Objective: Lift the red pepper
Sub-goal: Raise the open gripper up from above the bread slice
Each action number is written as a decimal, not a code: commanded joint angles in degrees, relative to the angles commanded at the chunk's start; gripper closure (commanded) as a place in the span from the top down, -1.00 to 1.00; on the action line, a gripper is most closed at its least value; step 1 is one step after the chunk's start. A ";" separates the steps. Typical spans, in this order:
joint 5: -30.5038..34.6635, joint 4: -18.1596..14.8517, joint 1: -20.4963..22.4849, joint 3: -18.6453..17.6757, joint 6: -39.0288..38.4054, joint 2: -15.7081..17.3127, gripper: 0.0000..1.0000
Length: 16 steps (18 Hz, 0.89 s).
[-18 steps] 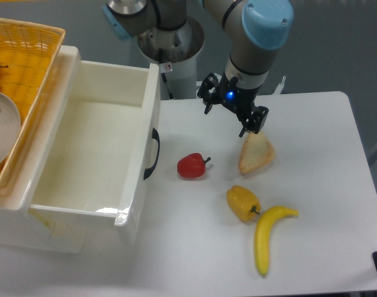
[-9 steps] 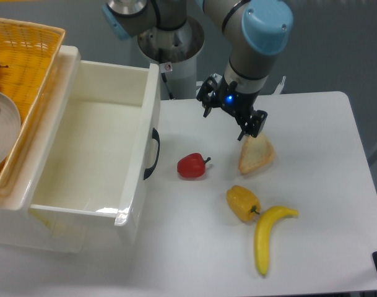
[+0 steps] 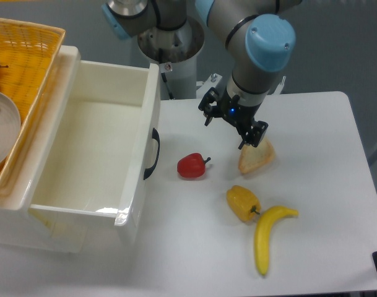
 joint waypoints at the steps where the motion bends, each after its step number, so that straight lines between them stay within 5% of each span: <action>1: -1.23 0.61 0.44 0.00 -0.09 -0.18 1.00; 11: -2.82 1.15 2.81 -0.88 0.35 -1.31 1.00; 16: -7.21 1.15 5.19 -2.37 8.60 -2.11 1.00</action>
